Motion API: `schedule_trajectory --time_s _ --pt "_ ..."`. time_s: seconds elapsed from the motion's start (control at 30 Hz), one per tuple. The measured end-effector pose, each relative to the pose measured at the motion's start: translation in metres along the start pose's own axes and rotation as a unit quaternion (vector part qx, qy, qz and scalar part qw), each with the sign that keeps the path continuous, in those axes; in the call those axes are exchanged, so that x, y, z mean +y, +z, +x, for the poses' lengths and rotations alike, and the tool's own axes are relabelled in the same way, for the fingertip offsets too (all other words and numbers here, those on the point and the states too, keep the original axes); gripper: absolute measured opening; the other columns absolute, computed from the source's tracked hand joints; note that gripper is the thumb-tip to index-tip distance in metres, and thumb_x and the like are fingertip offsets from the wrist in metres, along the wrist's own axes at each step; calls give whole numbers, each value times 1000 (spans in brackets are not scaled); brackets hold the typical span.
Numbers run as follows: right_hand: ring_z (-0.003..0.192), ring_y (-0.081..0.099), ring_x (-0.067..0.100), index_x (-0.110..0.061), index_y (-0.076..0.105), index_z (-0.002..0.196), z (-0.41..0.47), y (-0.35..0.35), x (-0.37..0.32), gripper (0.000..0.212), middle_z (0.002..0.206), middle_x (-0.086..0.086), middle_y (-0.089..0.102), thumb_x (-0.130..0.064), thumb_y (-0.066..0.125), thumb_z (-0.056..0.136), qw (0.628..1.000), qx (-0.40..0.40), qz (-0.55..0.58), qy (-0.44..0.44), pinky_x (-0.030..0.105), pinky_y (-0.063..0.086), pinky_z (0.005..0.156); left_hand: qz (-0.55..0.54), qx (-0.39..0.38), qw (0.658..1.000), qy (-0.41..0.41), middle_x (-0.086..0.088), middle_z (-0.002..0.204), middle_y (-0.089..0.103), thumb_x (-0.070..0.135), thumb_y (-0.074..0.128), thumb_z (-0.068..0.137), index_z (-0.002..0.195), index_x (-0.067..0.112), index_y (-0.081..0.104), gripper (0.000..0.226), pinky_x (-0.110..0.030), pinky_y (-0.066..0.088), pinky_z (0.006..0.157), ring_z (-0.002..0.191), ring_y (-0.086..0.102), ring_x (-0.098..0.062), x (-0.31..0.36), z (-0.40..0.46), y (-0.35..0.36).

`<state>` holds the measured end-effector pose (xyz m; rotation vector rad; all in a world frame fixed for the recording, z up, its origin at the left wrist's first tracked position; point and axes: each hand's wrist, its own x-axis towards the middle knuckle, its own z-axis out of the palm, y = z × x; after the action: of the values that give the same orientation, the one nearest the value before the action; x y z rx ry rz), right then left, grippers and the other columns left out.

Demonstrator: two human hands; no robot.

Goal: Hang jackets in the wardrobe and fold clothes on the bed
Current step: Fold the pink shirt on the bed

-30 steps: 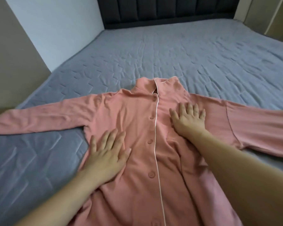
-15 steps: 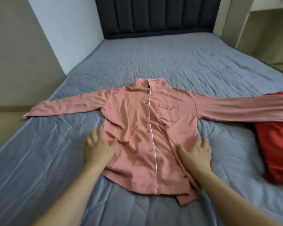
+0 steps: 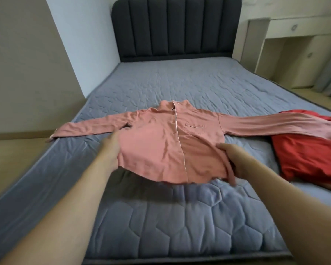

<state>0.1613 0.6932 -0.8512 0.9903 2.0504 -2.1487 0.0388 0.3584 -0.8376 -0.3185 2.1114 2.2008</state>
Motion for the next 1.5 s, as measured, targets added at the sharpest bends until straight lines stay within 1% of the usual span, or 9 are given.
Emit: schedule_trajectory --time_s 0.13,0.23,0.43,0.6,0.7,0.83,0.97,1.17,1.5 --pt "47 48 22 -8 56 88 -28 -21 9 18 66 12 56 -26 51 86 978 32 -200 44 25 37 45 238 -5 969 -65 -18 119 68 42 68 88 119 3 67 51 -38 53 86 108 66 -32 -24 -11 -46" --pt "76 65 34 0 59 95 -43 -27 42 21 95 24 63 -13 43 95 933 11 -350 77 35 47 58 561 17 823 -88 -24 133 57 13 41 101 127 -6 57 37 -32 45 91 121 57 -32 -73 -29 -75" --pt "116 58 30 -1 60 120 -60 -38 22 28 131 18 58 -10 51 96 909 102 -401 45 33 45 93 683 54 728 -41 -21 135 56 17 47 90 126 2 59 40 -42 45 98 120 56 -38 -30 -27 -76" --pt "107 61 28 4 61 120 -53 -46 49 30 127 23 59 -9 49 95 916 123 -375 65 23 51 75 810 8 575 -118 -11 142 50 15 47 91 139 14 50 48 -50 47 92 124 52 -33 -42 -68 -63" --pt "68 62 18 11 68 102 -59 -50 54 28 103 29 67 -4 71 78 926 83 -367 11 9 37 36 810 11 585 40 -12 149 35 26 44 94 147 18 32 55 -54 38 102 133 39 -36 -39 -78 -20" --pt "119 57 32 4 57 127 -64 -56 50 35 130 21 58 -8 48 95 864 152 -480 -3 34 45 95 623 -289 724 63 -5 163 -2 59 63 78 155 32 7 98 -46 17 119 148 9 -34 -55 -108 48" --pt "118 57 32 -4 59 126 -65 -78 59 39 129 16 58 -12 43 91 781 154 -606 -10 38 47 94 710 -334 608 124 4 161 -5 58 67 65 152 41 -6 115 -50 31 111 146 14 -30 -93 -130 53" --pt "126 51 32 -7 54 133 -66 -68 64 43 138 15 52 -17 43 94 747 105 -656 34 43 42 104 762 -143 487 402 -7 134 45 11 41 87 133 22 38 48 -38 50 75 108 55 -28 -78 -141 53" --pt "122 51 30 -13 50 132 -52 -32 42 45 135 9 50 -28 52 90 683 182 -702 -84 42 47 91 753 -424 499 -60 -5 92 61 12 48 91 100 15 63 18 -32 41 75 67 53 -16 -20 -130 75"
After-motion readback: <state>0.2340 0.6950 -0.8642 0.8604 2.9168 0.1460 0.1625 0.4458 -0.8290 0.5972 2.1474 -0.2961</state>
